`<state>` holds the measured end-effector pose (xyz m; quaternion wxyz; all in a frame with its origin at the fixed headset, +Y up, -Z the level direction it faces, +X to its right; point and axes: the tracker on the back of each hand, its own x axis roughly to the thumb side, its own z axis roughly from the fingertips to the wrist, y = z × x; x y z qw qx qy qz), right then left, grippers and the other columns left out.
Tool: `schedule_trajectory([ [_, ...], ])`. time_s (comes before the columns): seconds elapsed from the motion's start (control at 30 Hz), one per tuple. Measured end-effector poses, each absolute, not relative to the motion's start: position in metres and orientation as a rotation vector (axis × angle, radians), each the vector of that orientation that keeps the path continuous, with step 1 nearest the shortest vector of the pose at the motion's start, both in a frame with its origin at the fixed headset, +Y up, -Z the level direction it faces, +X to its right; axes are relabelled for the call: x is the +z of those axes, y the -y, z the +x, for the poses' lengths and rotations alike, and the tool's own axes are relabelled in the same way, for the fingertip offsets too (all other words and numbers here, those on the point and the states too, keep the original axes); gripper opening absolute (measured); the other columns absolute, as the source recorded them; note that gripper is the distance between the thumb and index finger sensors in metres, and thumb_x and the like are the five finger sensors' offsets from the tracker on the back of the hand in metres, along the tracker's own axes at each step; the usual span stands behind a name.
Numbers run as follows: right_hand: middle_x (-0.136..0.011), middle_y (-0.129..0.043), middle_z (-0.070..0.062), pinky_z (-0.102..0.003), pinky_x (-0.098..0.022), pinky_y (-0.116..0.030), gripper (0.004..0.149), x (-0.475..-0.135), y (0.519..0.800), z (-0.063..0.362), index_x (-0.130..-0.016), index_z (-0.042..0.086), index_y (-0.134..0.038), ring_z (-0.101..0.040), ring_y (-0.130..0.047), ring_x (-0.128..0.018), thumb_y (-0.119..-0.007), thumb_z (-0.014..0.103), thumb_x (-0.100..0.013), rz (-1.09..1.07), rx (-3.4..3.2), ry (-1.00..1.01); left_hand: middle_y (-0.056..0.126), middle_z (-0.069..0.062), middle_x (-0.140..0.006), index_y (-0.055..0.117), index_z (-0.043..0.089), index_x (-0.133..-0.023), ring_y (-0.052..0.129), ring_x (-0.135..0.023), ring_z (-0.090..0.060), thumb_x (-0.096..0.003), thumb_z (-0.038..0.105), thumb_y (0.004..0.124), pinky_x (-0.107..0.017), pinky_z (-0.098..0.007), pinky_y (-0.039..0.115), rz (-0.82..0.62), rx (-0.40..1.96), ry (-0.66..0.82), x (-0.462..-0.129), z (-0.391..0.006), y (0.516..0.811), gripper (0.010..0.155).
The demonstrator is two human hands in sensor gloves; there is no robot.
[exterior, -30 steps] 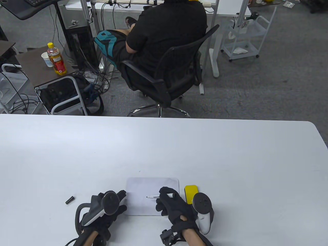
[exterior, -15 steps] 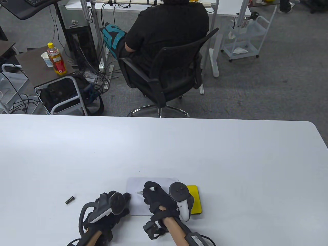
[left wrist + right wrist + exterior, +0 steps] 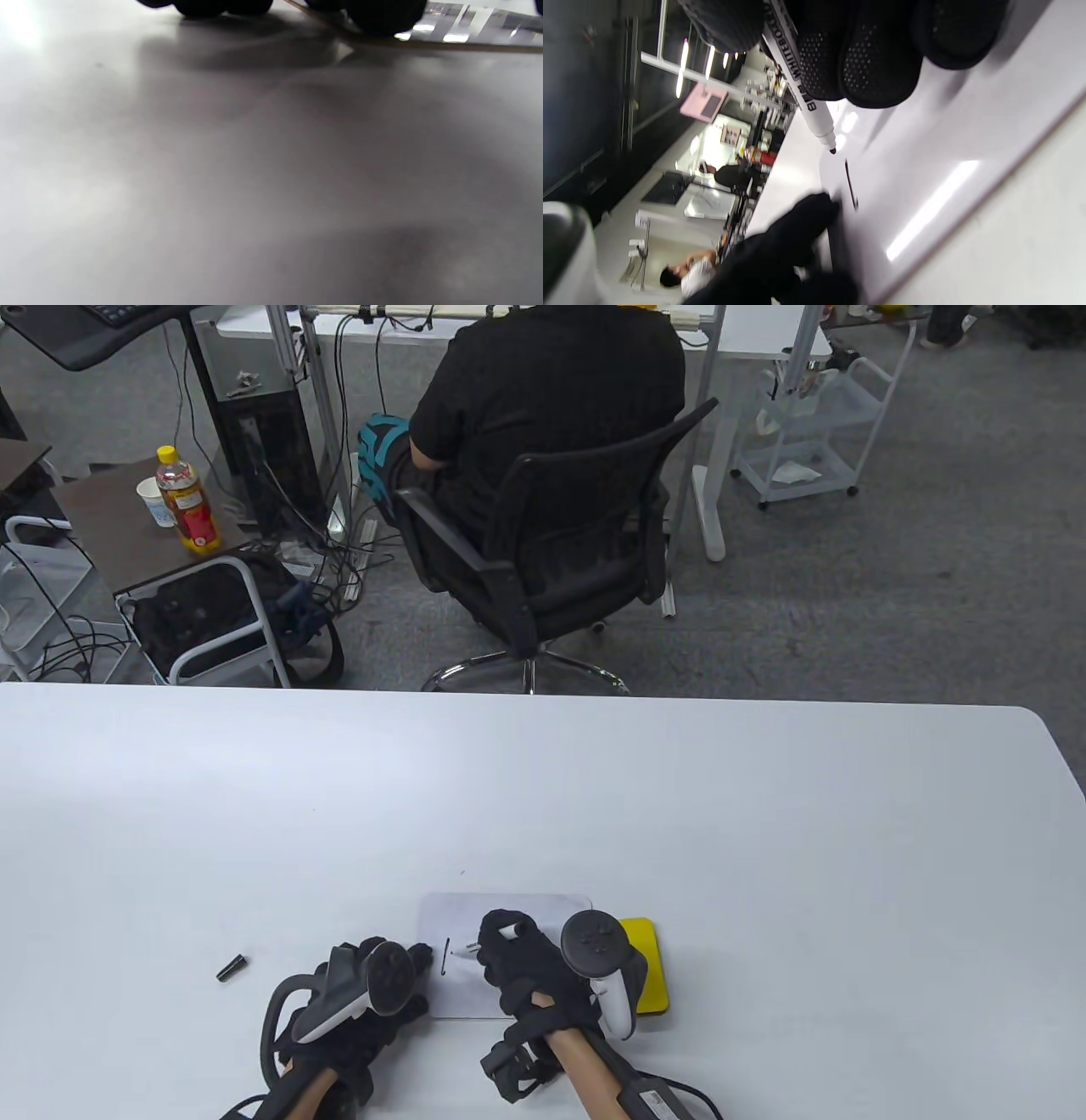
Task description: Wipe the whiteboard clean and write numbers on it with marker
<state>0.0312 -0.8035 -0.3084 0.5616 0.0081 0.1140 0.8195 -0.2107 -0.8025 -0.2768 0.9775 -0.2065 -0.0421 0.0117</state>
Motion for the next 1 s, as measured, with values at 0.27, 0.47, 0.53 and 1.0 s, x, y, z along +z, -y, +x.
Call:
schedule_trajectory([
  [0.27, -0.084, -0.089, -0.021, -0.056, -0.052, -0.075, 0.046, -0.308, 0.801, 0.061, -0.099, 0.014, -0.066, -0.035, -0.093, -0.067, -0.074, 0.037, -0.06, -0.068, 2.015, -0.185, 0.042, -0.002, -0.121, 0.043, 0.05, -0.116, 0.049, -0.106, -0.03, -0.0586, 0.062, 0.064, -0.083, -0.051, 0.052, -0.419, 0.022, 0.085, -0.277, -0.211, 0.802, 0.063],
  [0.47, -0.084, -0.089, -0.022, -0.054, -0.052, -0.076, 0.047, -0.309, 0.805, 0.054, -0.1, 0.015, -0.066, -0.036, -0.093, -0.069, -0.075, 0.036, -0.06, -0.029, 2.084, -0.226, 0.041, -0.002, -0.121, 0.043, 0.05, -0.116, 0.049, -0.106, -0.03, -0.0587, 0.062, 0.064, -0.083, -0.051, 0.052, -0.419, 0.021, 0.085, -0.278, -0.211, 0.803, 0.063],
  [0.53, -0.082, -0.09, -0.022, -0.053, -0.05, -0.078, 0.046, -0.307, 0.803, 0.058, -0.099, 0.013, -0.066, -0.035, -0.094, -0.066, -0.074, 0.036, -0.06, -0.103, 2.095, -0.185, 0.041, -0.003, -0.121, 0.043, 0.05, -0.116, 0.049, -0.106, -0.03, -0.0587, 0.062, 0.064, -0.083, -0.051, 0.052, -0.419, 0.021, 0.085, -0.278, -0.211, 0.803, 0.063],
  [1.0, -0.077, -0.091, -0.023, -0.05, -0.045, -0.08, 0.046, -0.298, 0.777, 0.081, -0.097, 0.01, -0.067, -0.033, -0.096, -0.058, -0.074, 0.036, -0.06, -0.155, 2.084, -0.004, 0.041, -0.002, -0.121, 0.043, 0.05, -0.116, 0.049, -0.106, -0.03, -0.0587, 0.062, 0.064, -0.083, -0.051, 0.052, -0.422, 0.02, 0.085, -0.278, -0.211, 0.803, 0.063],
])
